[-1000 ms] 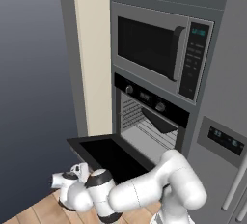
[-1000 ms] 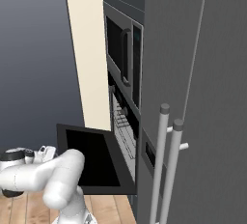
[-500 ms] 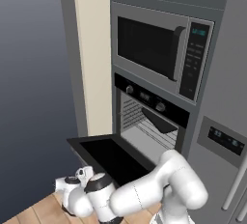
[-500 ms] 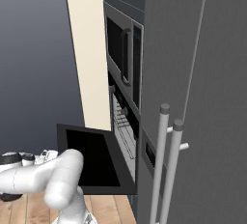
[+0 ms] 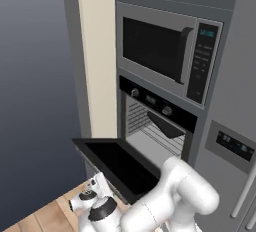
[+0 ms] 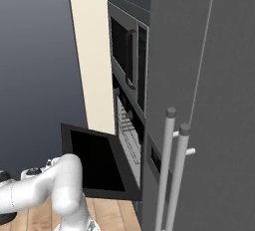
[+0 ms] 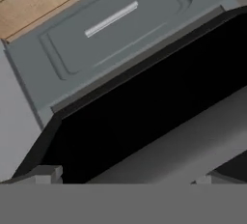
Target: Take the baked cake out of the oven and place it on the plate for cooling. Then close the oven door.
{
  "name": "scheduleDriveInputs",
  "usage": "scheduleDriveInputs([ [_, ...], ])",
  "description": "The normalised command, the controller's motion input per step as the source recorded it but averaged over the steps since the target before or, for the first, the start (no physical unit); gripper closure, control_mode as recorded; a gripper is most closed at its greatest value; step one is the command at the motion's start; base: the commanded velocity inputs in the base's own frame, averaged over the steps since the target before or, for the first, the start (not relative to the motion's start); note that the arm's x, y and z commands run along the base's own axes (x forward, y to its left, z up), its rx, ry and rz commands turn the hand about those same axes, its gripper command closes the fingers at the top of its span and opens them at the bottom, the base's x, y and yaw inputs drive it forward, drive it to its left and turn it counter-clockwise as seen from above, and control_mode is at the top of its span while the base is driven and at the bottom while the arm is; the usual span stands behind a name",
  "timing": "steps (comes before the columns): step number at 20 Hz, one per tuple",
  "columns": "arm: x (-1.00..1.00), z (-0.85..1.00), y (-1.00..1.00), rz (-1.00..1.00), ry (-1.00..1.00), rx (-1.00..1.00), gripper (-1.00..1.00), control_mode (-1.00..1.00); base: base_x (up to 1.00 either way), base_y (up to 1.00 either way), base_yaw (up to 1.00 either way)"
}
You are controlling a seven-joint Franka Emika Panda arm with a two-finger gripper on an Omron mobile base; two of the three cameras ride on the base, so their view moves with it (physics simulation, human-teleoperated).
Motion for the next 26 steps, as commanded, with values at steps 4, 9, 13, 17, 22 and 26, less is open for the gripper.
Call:
scheduleDriveInputs([
  [4, 0.36, 0.00, 0.06, -0.39, -0.29, -0.76, -1.00, -1.00, 0.00, 0.00, 0.00],
  [9, 0.47, 0.00, 0.01, -0.41, -0.31, -0.73, -1.00, -1.00, 0.00, 0.00, 0.00],
  [13, 0.59, 0.00, 0.00, -0.43, -0.27, -0.69, -1.00, -1.00, 0.00, 0.00, 0.00],
  [17, 0.74, 0.00, 0.00, -0.44, -0.24, -0.65, -1.00, -1.00, 0.00, 0.00, 0.00],
  [22, 0.89, 0.05, -0.12, -0.39, -0.18, -0.55, -1.00, -1.00, 0.00, 0.00, 0.00],
  [26, 1.00, 0.24, -0.38, -0.32, -0.11, -0.37, -1.00, -1.00, 0.00, 0.00, 0.00],
])
